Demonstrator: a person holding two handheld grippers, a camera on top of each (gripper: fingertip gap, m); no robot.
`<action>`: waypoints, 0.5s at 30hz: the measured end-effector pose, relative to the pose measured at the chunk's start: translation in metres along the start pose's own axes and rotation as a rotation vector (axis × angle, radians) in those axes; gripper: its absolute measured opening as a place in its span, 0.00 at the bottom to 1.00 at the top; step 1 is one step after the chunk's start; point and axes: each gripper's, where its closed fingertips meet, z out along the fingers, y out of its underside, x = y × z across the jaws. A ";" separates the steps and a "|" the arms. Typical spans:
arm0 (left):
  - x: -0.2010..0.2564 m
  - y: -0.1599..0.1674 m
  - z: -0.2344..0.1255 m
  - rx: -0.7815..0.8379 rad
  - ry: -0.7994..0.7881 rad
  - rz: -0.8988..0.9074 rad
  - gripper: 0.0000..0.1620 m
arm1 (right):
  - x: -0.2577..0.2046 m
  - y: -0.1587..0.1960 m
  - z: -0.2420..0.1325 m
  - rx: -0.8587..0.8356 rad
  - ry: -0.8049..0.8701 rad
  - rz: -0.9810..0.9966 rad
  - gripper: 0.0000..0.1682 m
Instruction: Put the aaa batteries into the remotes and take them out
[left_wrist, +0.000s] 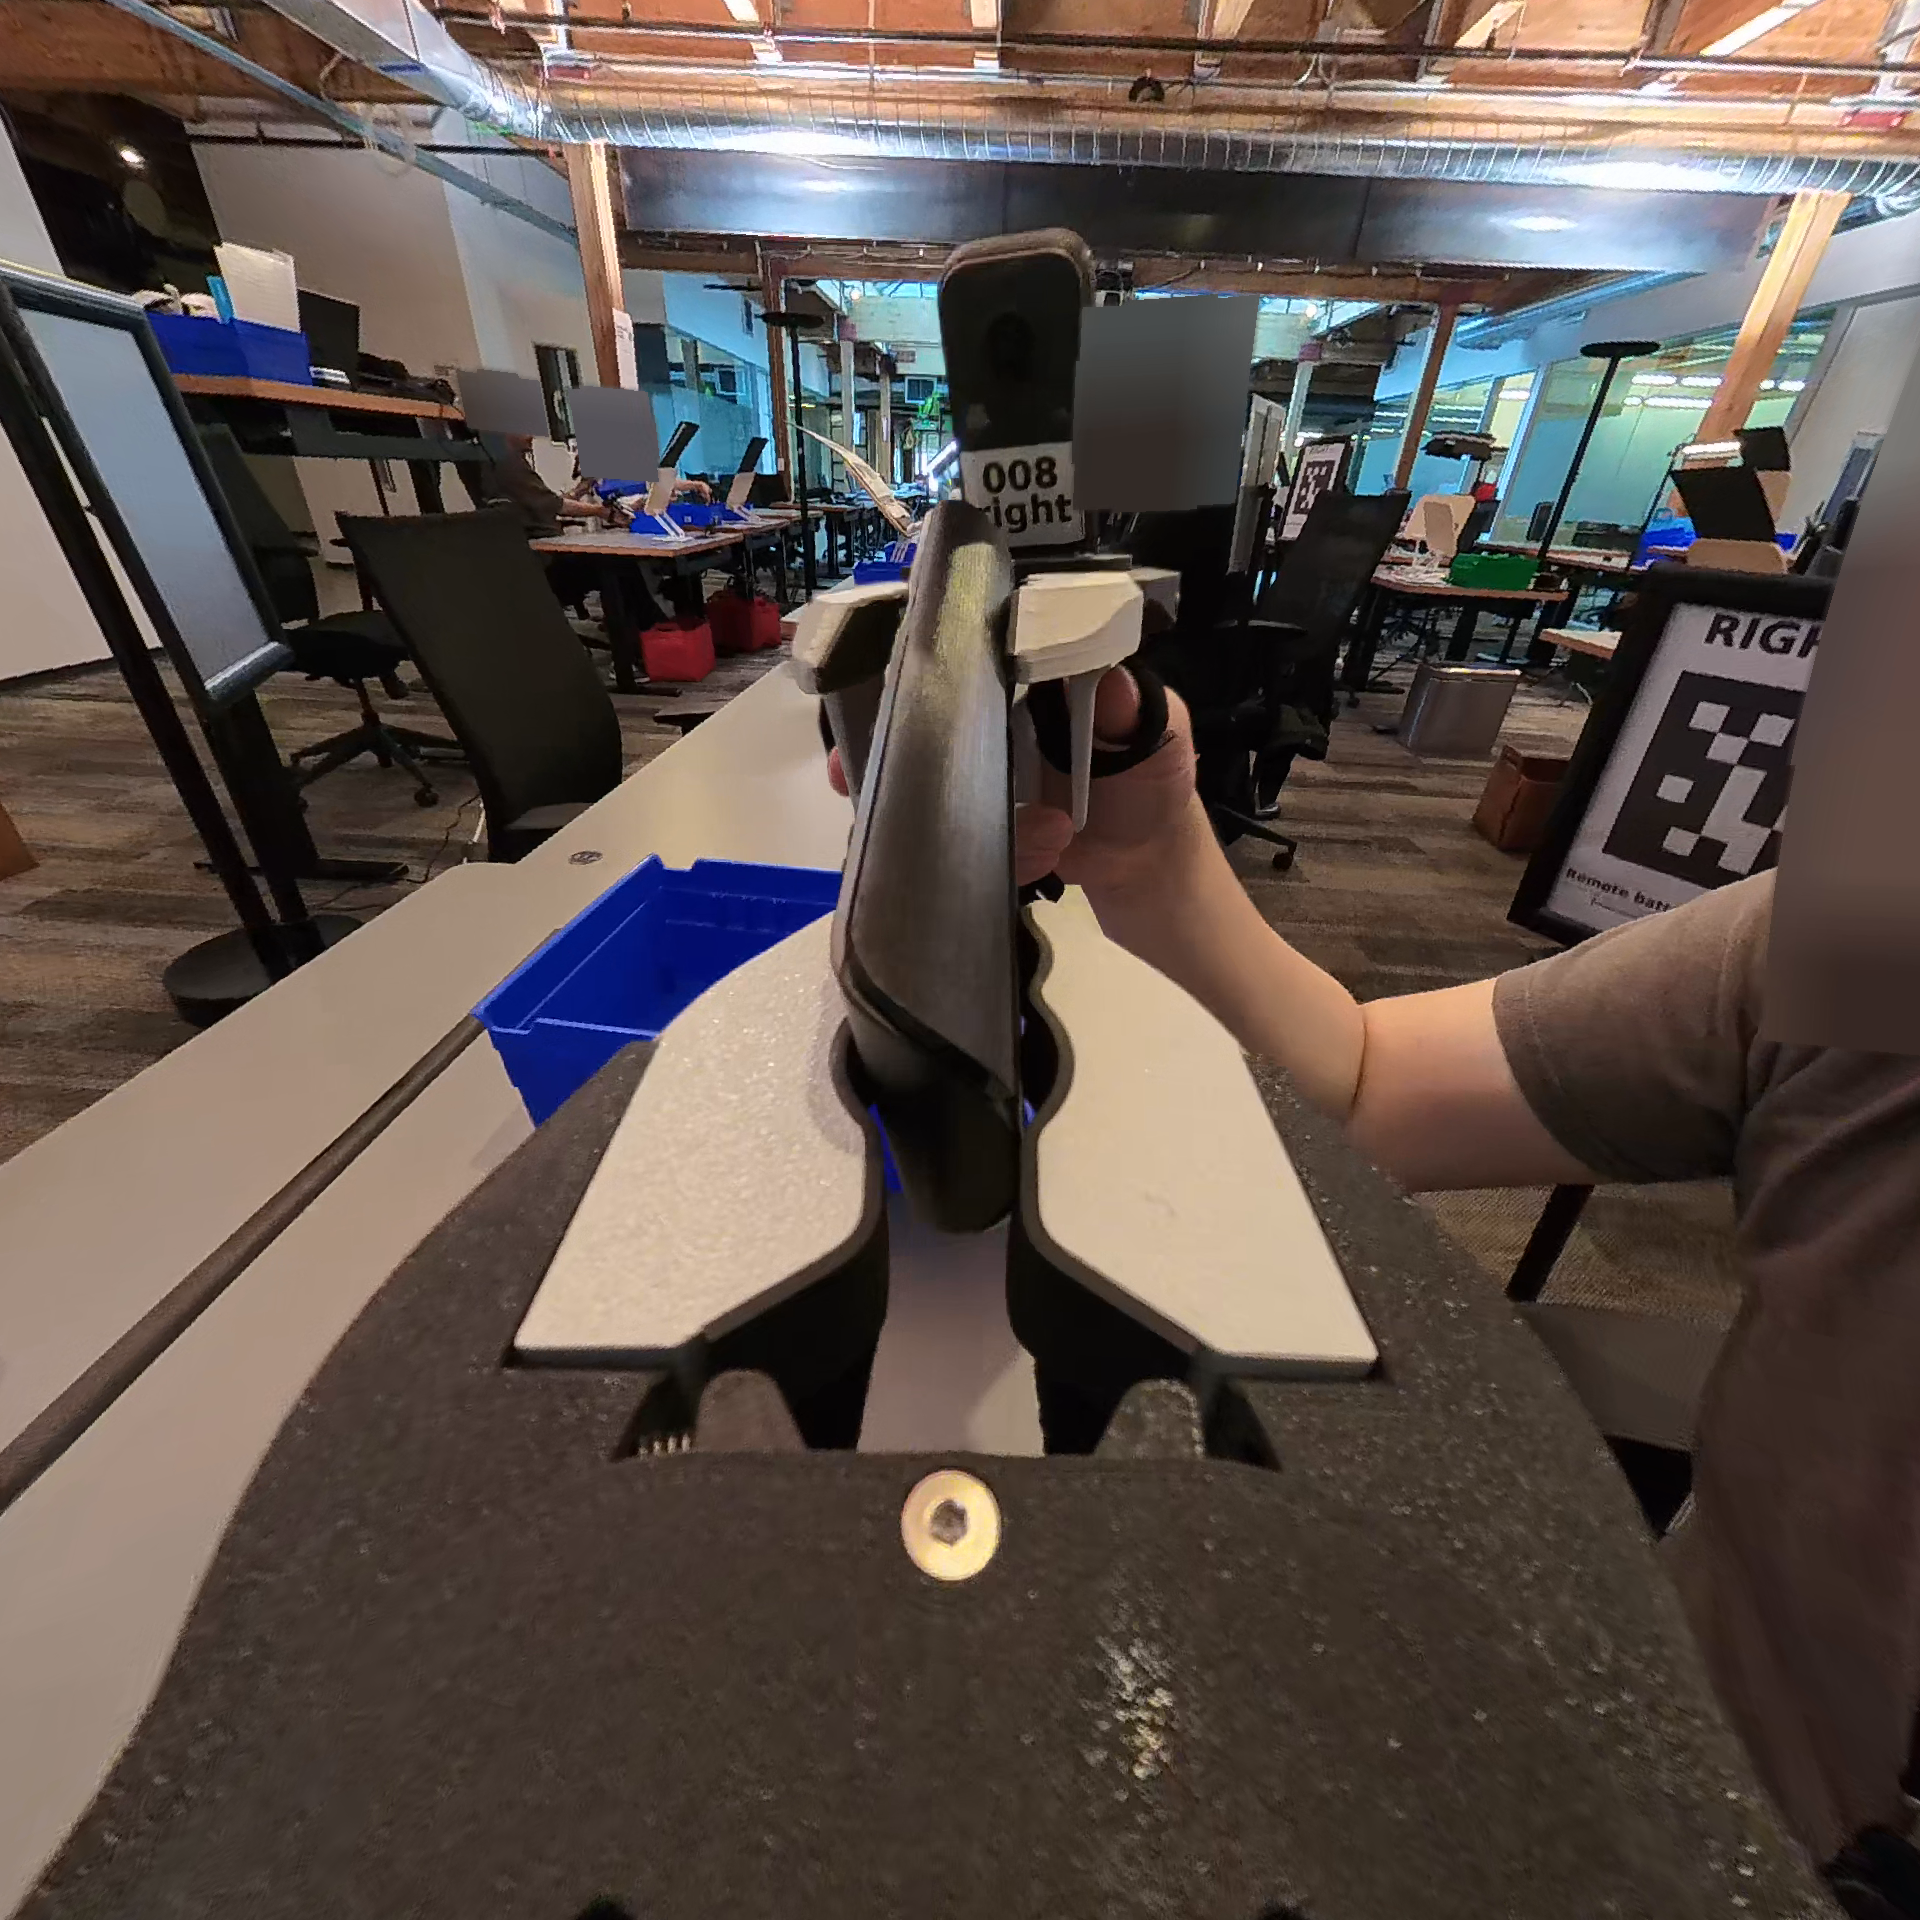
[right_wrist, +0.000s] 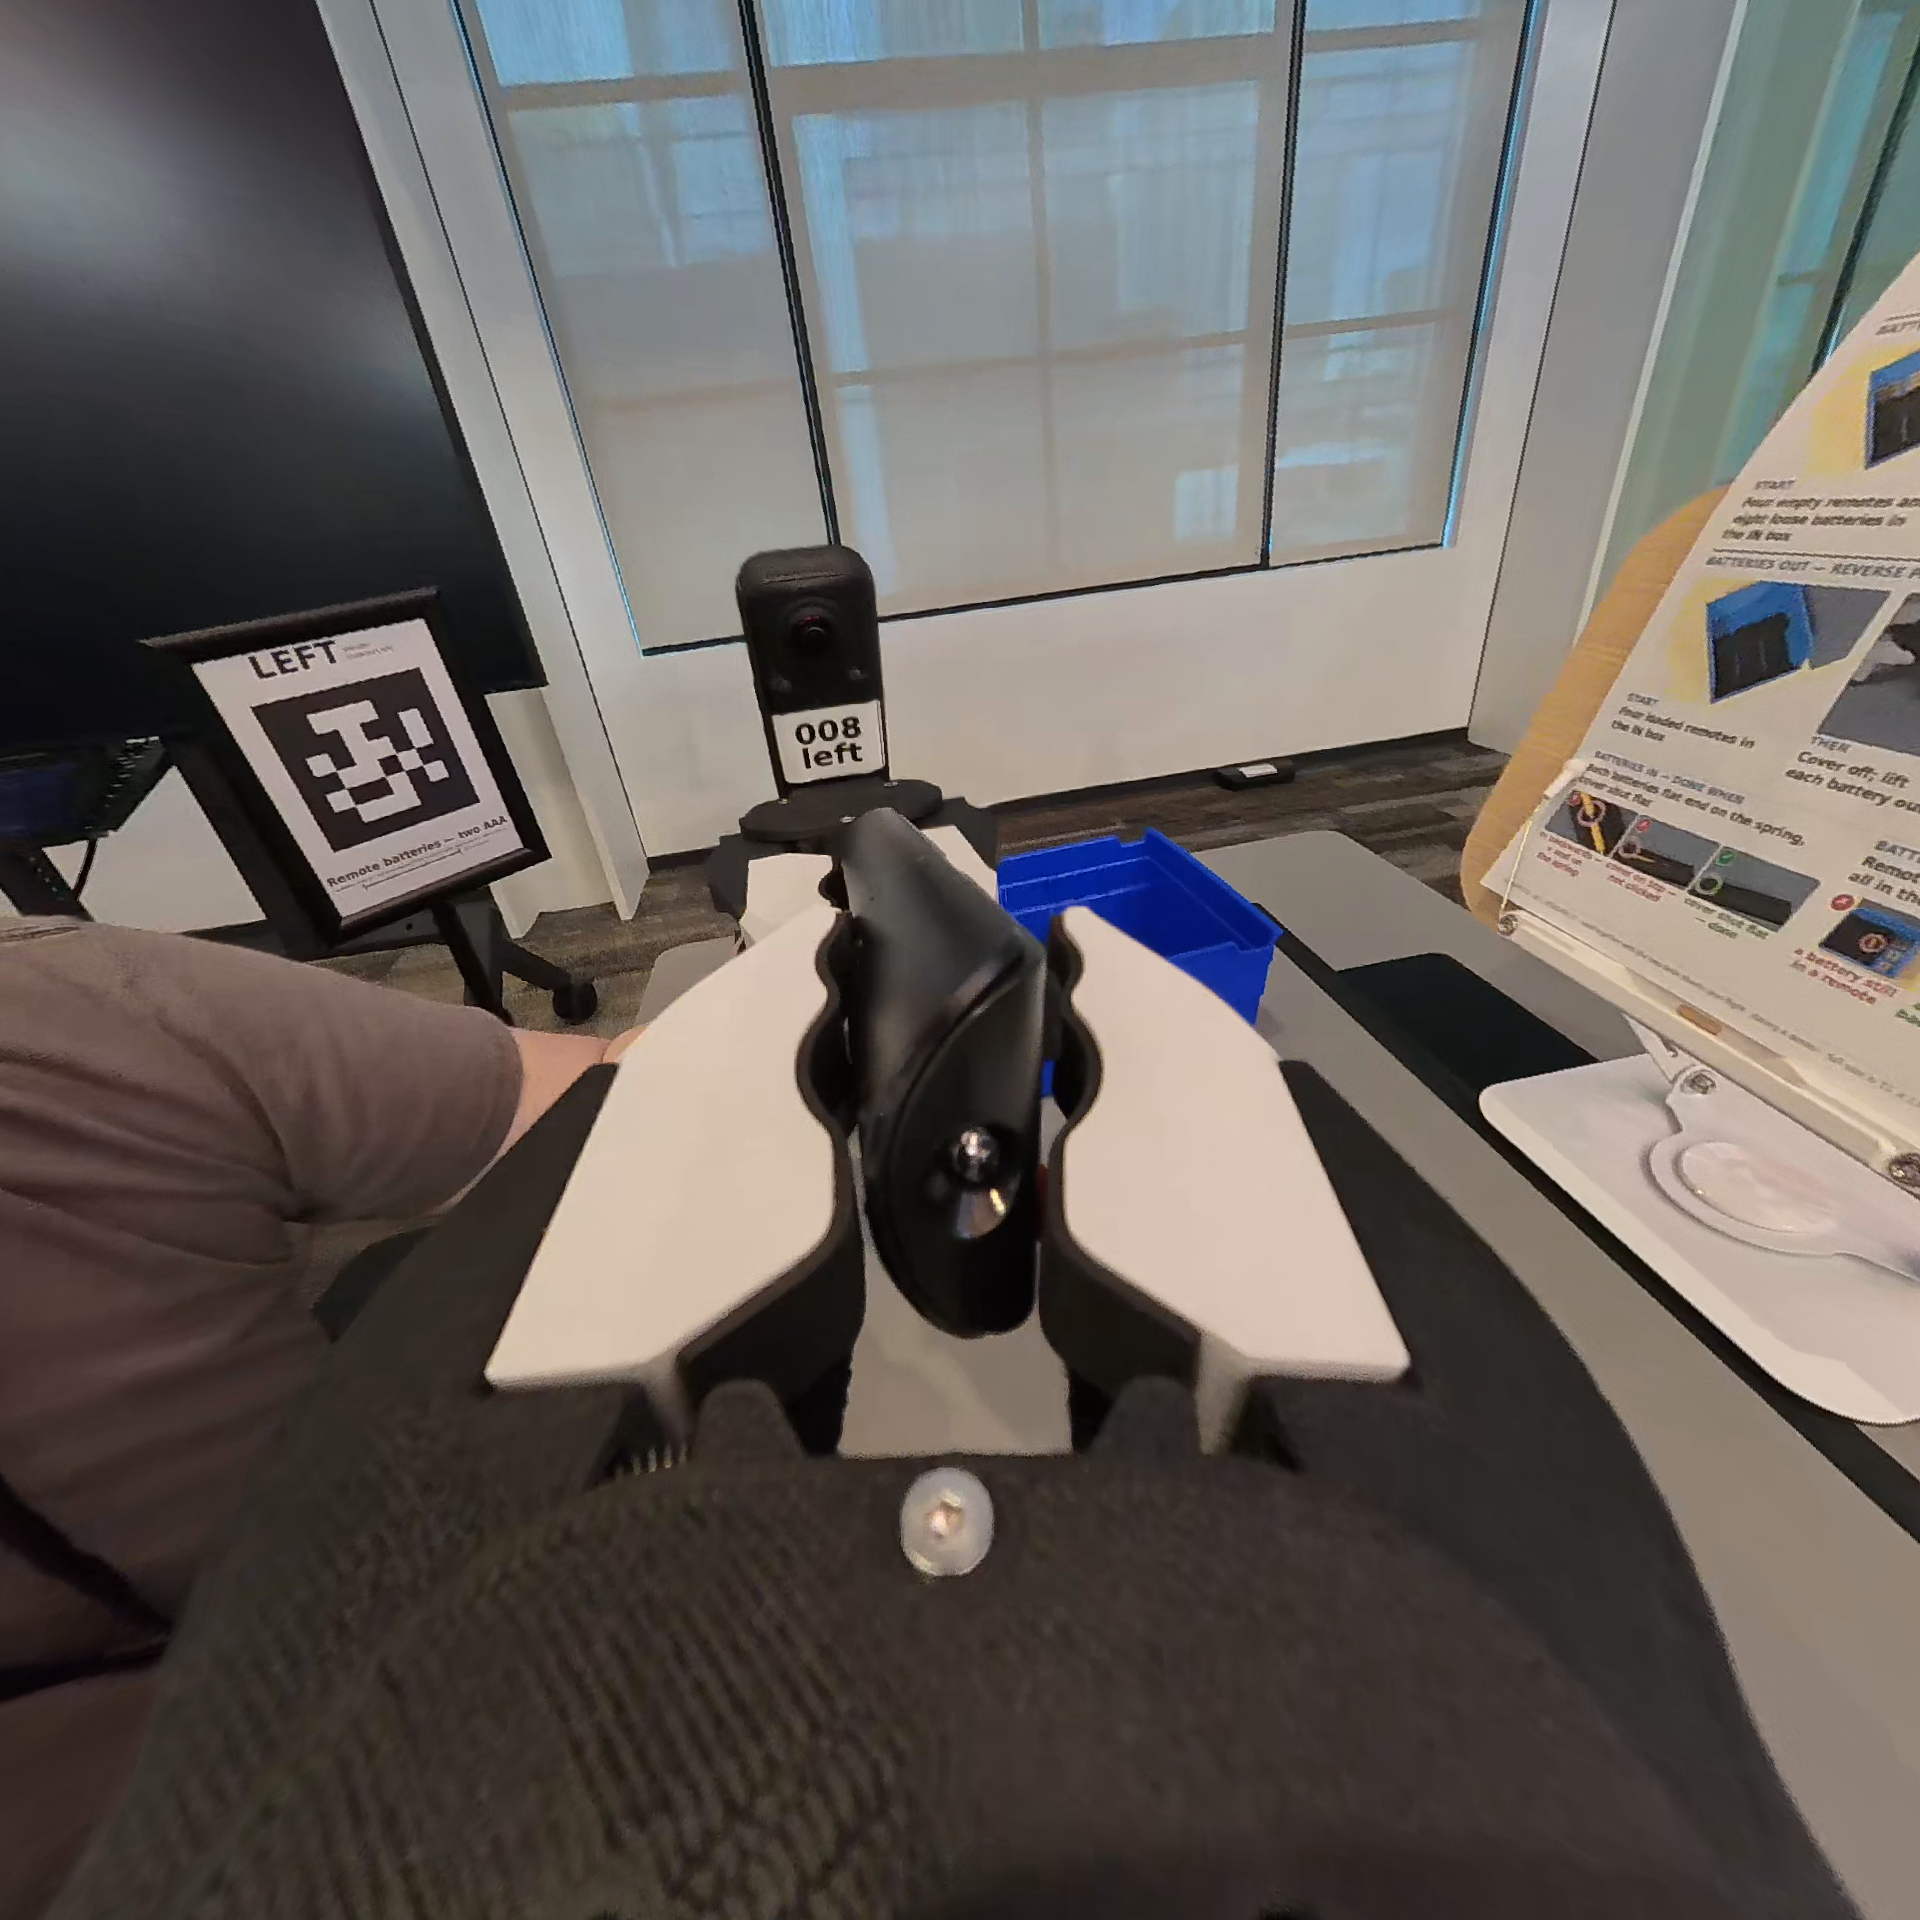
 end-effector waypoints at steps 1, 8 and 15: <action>0.002 -0.001 0.002 0.005 0.002 -0.007 0.13 | -0.001 -0.001 -0.002 -0.005 0.006 0.004 0.22; 0.010 -0.006 0.017 0.024 0.041 -0.073 0.14 | -0.003 -0.008 -0.017 -0.031 0.092 -0.034 0.24; 0.028 -0.020 0.039 -0.033 0.056 -0.017 0.14 | -0.018 -0.022 -0.041 -0.006 0.085 -0.049 0.24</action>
